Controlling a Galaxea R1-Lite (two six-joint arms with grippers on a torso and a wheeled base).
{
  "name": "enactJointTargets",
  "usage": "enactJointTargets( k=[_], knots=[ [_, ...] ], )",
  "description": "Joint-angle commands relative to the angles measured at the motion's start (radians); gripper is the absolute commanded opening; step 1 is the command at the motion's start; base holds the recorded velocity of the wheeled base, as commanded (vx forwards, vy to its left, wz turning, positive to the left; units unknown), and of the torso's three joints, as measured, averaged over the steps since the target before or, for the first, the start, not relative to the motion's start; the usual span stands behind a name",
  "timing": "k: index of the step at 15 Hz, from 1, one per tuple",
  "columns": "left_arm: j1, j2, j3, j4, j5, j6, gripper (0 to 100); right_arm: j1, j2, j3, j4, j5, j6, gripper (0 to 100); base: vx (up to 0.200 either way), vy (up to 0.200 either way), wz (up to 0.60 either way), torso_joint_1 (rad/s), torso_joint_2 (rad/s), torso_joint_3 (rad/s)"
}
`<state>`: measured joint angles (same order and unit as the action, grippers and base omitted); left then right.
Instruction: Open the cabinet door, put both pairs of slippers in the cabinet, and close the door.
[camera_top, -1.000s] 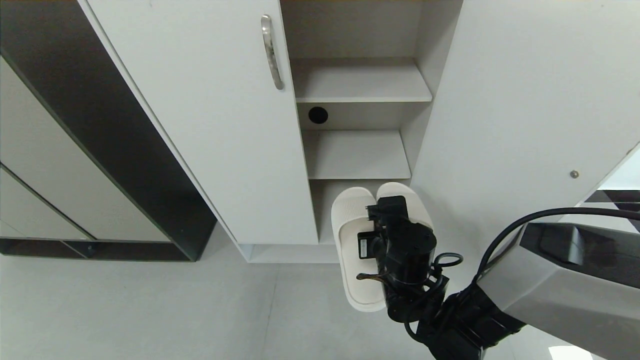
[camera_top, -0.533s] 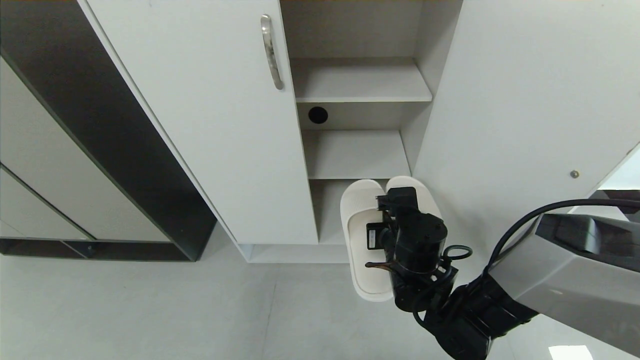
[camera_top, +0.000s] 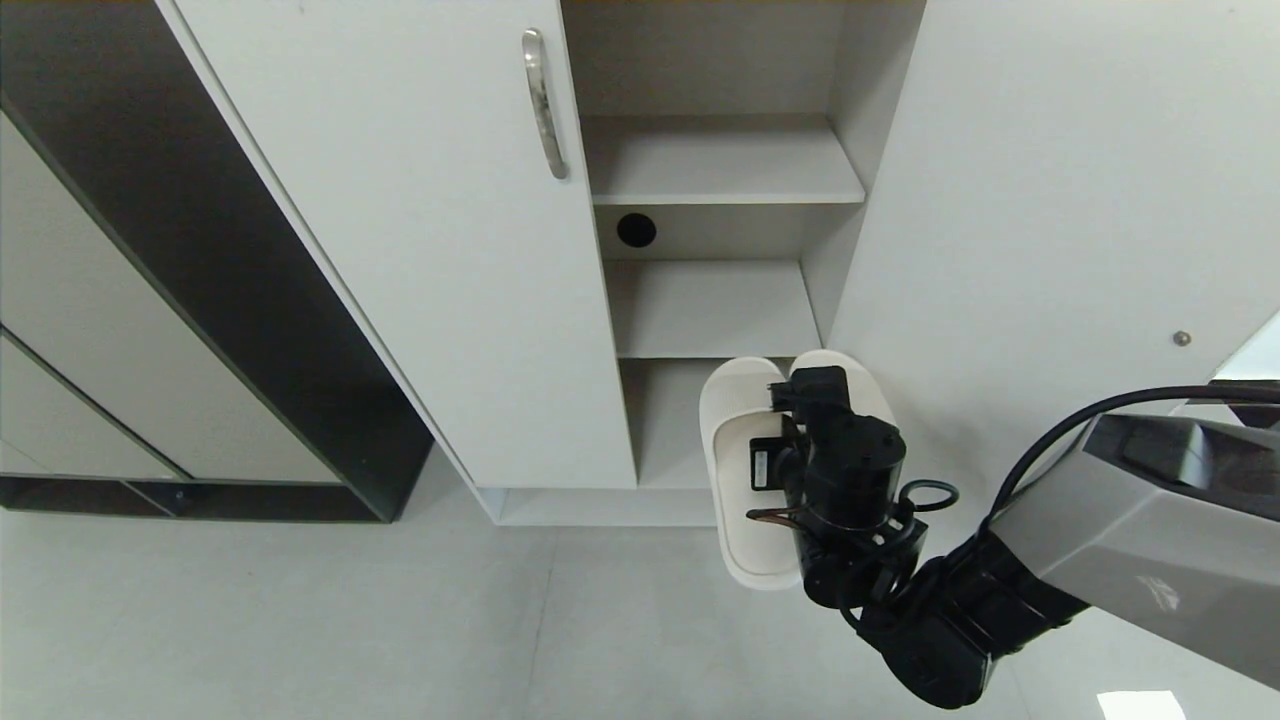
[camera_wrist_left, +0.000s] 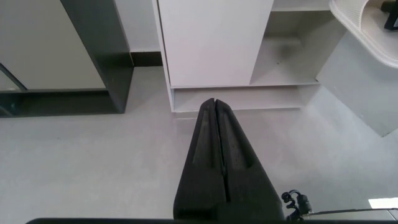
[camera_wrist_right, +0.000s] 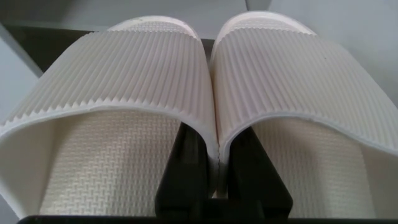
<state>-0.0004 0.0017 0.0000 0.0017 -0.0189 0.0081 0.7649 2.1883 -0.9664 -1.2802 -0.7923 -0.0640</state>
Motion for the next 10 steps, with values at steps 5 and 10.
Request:
enactJointTargets(
  k=[5,10],
  knots=[
    [0.0,0.0,0.0,0.0,0.001,0.0,0,-0.007,-0.004,0.0,0.005,-0.001,0.0,0,0.0,0.0,0.0,0.0,0.0,0.0],
    [0.0,0.0,0.0,0.0,0.001,0.0,0,-0.004,-0.009,-0.008,0.019,0.007,0.0,0,0.0,0.0,0.0,0.0,0.0,0.0]
  ],
)
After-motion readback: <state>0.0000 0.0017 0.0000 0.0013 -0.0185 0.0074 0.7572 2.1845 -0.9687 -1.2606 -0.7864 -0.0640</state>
